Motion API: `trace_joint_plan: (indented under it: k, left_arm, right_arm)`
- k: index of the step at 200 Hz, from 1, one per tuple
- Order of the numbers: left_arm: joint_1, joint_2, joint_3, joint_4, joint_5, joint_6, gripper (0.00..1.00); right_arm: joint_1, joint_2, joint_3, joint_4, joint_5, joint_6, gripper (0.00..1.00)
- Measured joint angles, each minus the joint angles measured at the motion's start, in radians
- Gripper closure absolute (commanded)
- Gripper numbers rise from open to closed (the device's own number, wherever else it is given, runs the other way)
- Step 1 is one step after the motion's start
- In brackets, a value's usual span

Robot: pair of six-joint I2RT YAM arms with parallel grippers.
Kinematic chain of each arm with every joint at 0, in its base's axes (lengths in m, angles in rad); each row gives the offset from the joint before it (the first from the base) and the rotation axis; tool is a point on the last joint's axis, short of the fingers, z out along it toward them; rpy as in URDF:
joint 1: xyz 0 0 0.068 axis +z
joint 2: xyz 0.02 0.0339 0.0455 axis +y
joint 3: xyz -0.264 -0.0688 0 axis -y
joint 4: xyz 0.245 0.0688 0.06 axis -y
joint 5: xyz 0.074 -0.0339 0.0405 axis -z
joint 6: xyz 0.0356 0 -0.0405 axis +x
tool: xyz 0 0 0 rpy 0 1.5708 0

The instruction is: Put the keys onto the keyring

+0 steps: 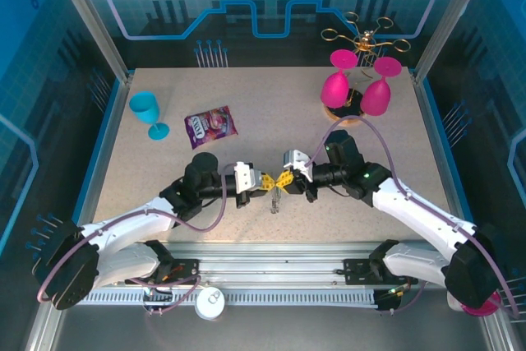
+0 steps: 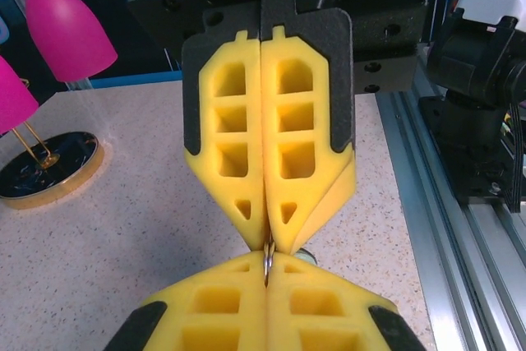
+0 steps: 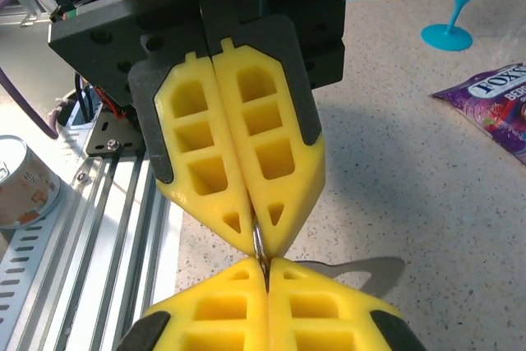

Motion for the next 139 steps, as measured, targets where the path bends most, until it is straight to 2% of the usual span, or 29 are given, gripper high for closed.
trace_joint_plan:
  k: [15,35,58,68,101,103,111,122,131,139]
  left_arm:
    - [-0.001,-0.001,0.000,0.002,-0.005,-0.009,0.82]
    - [-0.002,-0.002,0.016,-0.038,-0.009,0.013,0.82]
    - [-0.004,-0.001,0.076,-0.163,-0.030,0.061,0.92]
    - [-0.004,0.003,0.106,-0.227,-0.045,0.092,1.00]
    - [-0.006,0.018,0.145,-0.342,-0.076,0.138,1.00]
    - [-0.007,0.018,0.145,-0.347,-0.077,0.140,1.00]
    - [-0.011,0.018,0.145,-0.355,-0.079,0.146,1.00]
    - [-0.012,0.016,0.145,-0.353,-0.083,0.148,1.00]
    - [-0.012,0.014,0.142,-0.351,-0.082,0.148,1.00]
    - [-0.012,0.009,0.131,-0.336,-0.080,0.148,1.00]
  right_arm:
    - [0.001,0.006,0.024,-0.043,0.000,-0.022,1.00]
    - [0.018,0.039,0.110,-0.161,0.036,-0.081,1.00]
    - [0.064,0.103,0.247,-0.329,0.136,-0.166,1.00]
    - [0.079,0.132,0.299,-0.396,0.179,-0.194,1.00]
    - [0.113,0.204,0.381,-0.506,0.263,-0.252,1.00]
    - [0.114,0.205,0.381,-0.508,0.264,-0.254,0.98]
    - [0.114,0.205,0.380,-0.510,0.262,-0.251,0.81]
    - [0.110,0.196,0.366,-0.491,0.245,-0.241,0.66]
    - [0.100,0.171,0.331,-0.443,0.220,-0.211,0.58]
    - [0.084,0.139,0.289,-0.396,0.192,-0.182,0.54]
